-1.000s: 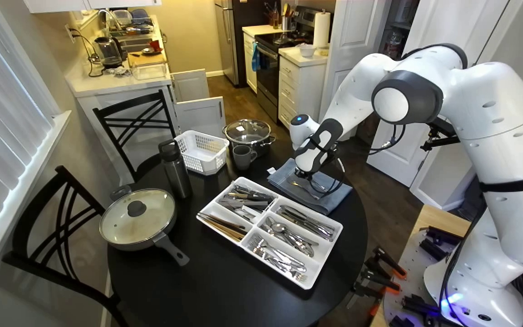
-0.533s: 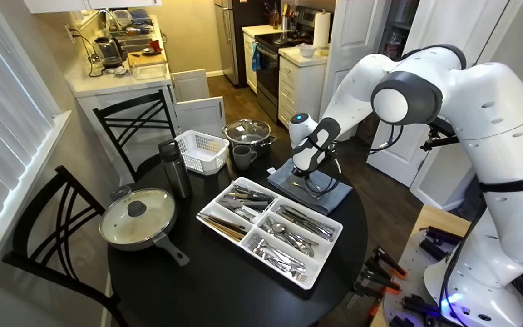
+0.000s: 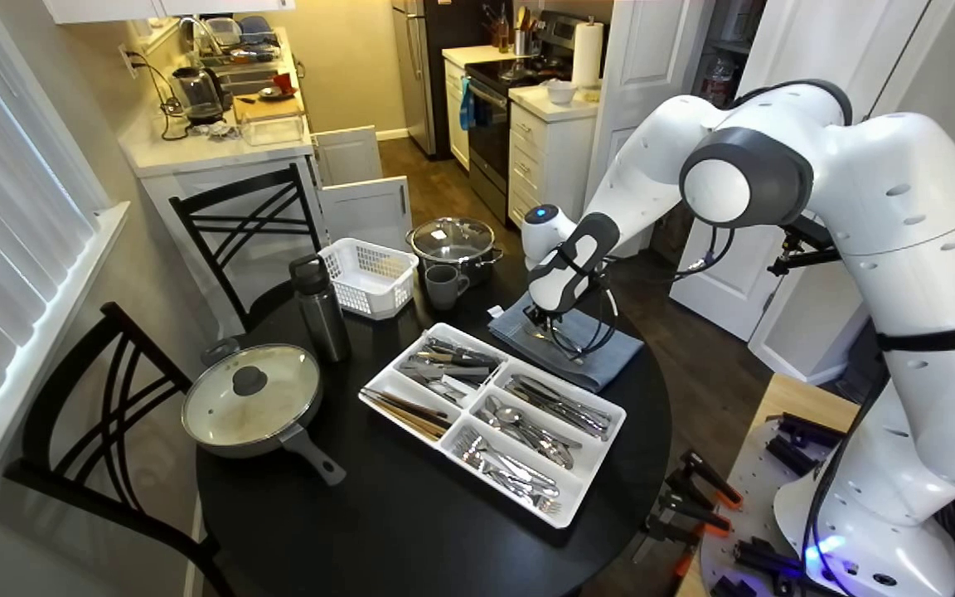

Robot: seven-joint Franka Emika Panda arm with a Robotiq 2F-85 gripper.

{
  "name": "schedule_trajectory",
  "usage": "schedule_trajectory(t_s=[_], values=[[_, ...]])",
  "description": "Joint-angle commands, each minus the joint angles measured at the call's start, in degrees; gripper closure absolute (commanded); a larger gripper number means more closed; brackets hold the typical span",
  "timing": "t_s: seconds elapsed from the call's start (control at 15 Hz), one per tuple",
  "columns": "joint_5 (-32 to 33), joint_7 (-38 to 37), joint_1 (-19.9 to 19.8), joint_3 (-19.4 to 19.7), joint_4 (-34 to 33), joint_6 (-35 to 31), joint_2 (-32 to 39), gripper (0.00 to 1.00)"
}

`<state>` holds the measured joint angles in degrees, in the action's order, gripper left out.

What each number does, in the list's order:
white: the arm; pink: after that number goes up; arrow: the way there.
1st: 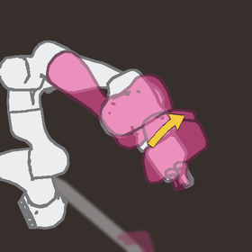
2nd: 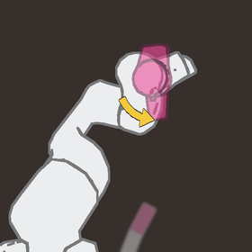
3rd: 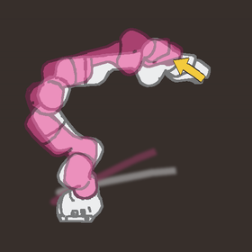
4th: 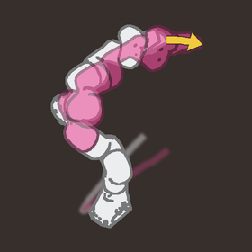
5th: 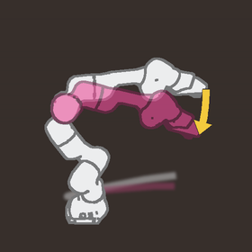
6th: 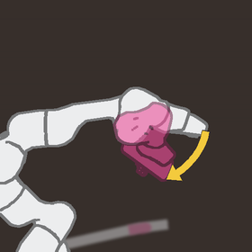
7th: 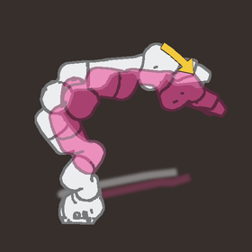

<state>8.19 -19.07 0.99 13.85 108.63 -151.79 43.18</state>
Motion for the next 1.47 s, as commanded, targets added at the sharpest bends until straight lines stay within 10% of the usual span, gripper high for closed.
schedule_trajectory(t_s=[0.0, 0.27, 1.13, 1.4], values=[[-1.15, 1.05, 0.39, -0.13, 4.65, -0.99, -5.91, 0.24], [-1.33, 2.27, 0.06, -1.3, 9.22, 2.6, -13.97, 0.02], [-10.0, 13.25, -0.26, -16.2, 29.28, -0.26, -28.1, 0.0], [-12.64, 14.15, -0.15, -18.17, 30.82, -0.64, -26.47, 0.28]])
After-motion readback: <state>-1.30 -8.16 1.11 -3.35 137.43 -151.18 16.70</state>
